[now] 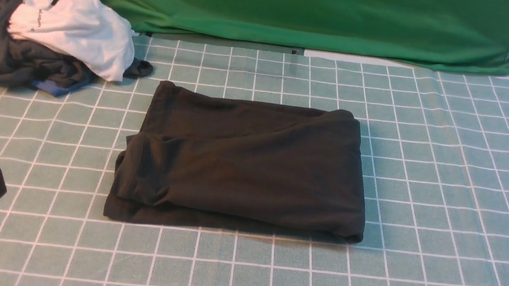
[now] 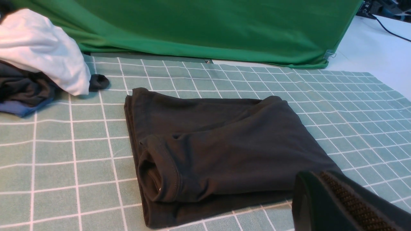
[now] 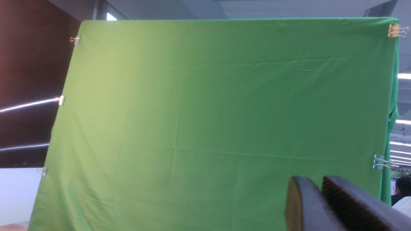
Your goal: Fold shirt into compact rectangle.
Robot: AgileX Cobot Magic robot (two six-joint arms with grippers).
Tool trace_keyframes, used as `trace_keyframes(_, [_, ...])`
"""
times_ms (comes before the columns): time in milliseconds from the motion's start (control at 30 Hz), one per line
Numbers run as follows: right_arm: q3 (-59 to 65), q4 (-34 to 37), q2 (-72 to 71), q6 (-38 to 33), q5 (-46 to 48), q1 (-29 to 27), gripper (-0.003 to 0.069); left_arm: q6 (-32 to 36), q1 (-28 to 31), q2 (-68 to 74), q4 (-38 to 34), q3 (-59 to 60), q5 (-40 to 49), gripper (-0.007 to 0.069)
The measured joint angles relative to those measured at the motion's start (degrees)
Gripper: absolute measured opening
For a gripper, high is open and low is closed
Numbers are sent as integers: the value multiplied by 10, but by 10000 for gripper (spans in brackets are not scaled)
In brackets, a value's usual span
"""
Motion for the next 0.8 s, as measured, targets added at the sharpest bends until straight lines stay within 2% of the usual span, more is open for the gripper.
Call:
trace_keyframes(567, [0,0,0,0,0,0,126,0,0,-2,4,0,0,15])
trace_keyframes(700, [0,0,0,0,0,0,133,29,4,-3,41,1,-5,15])
trace_keyframes(800, [0,0,0,0,0,0,140,78,32,-19,54,21,-45,15])
